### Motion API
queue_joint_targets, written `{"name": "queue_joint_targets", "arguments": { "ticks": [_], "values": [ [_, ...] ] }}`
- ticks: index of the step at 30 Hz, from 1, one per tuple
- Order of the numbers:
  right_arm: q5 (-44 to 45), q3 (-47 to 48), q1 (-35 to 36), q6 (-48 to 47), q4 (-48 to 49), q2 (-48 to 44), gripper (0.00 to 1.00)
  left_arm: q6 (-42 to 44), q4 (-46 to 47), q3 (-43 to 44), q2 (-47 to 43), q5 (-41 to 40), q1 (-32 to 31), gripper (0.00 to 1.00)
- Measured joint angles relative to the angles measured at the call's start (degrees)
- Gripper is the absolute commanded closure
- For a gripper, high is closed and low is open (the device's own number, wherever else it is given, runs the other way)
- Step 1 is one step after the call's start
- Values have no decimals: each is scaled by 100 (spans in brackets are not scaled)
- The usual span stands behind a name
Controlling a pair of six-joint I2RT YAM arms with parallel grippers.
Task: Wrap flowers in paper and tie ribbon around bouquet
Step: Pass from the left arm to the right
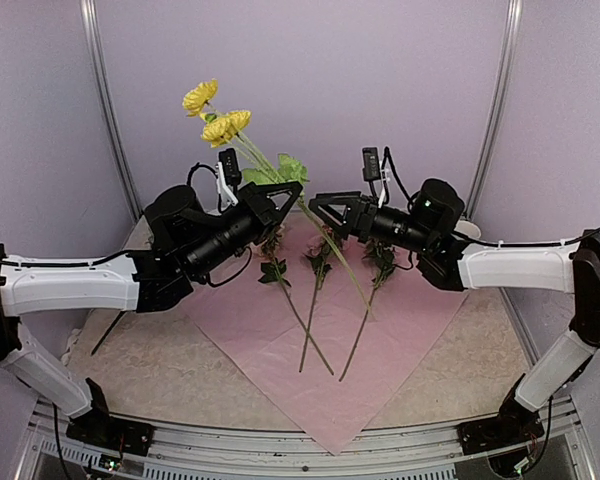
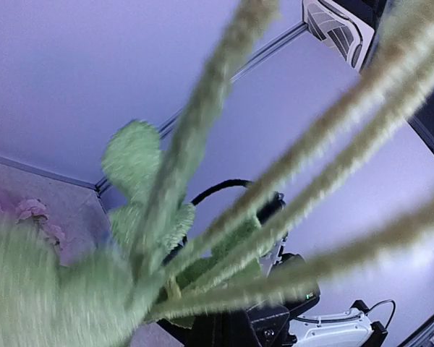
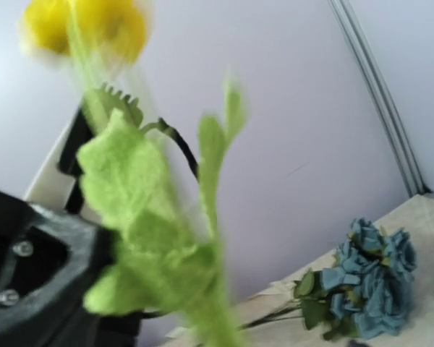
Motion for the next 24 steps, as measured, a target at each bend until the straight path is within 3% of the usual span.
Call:
{"name": "queue_joint_targets", "arguments": {
  "ticks": [6, 14, 16, 19, 24],
  "values": [
    [236, 76, 0, -516, -608, 0, 14, -90, 214, 52, 306, 457, 0, 100],
    [157, 192, 0, -2221, -2264, -236, 18, 326, -304, 400, 280, 420, 4, 100],
    [278, 188, 0, -2457, -2516, -302, 21, 326, -295, 400, 269, 422, 4, 100],
    [409, 188, 0, -2638, -2625, -308, 38, 192, -170, 400, 337, 498, 0, 100],
    [481, 188, 0, -2680, -2610, -284, 45, -26, -24, 400, 553, 680, -11, 100]
  ]
}}
